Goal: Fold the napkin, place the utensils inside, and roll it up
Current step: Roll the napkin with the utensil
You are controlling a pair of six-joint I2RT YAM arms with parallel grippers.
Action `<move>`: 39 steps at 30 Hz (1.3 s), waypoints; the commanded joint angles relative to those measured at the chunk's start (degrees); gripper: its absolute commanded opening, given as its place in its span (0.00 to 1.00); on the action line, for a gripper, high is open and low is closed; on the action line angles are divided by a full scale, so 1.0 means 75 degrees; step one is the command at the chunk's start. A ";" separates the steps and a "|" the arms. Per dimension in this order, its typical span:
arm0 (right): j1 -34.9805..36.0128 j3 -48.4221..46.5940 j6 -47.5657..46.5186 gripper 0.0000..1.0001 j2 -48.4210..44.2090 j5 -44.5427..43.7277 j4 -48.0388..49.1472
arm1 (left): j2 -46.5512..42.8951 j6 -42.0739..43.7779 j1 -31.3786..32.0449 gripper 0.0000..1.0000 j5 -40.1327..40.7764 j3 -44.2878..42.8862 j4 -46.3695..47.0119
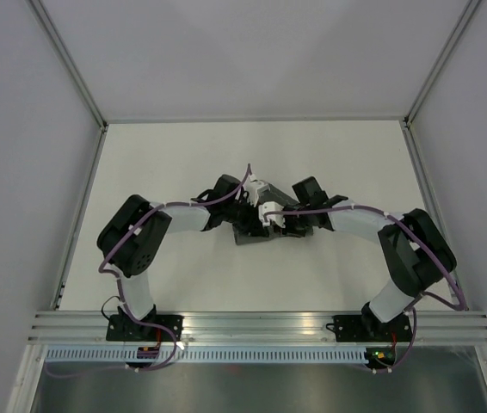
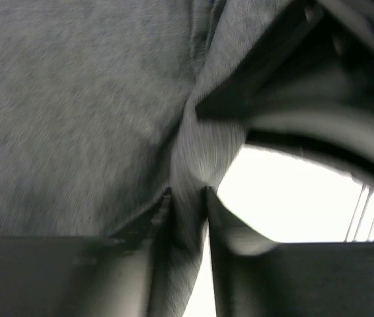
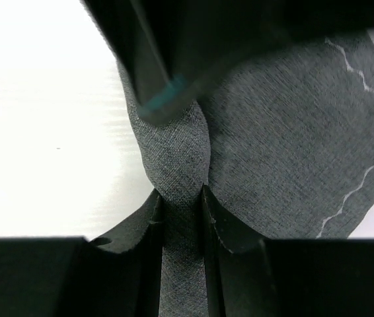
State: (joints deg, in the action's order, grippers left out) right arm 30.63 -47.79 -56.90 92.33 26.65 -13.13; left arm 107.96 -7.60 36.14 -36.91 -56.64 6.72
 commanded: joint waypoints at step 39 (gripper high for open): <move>-0.1694 -0.6624 -0.0757 0.06 0.5712 0.1555 -0.7203 | -0.1681 0.5228 0.2857 0.77 0.5108 0.2584 0.4928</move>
State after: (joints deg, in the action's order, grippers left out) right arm 18.41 -98.37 -59.86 130.69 46.09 -68.62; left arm 94.04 23.62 56.60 6.48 -33.30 42.87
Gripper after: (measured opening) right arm 0.302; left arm 0.761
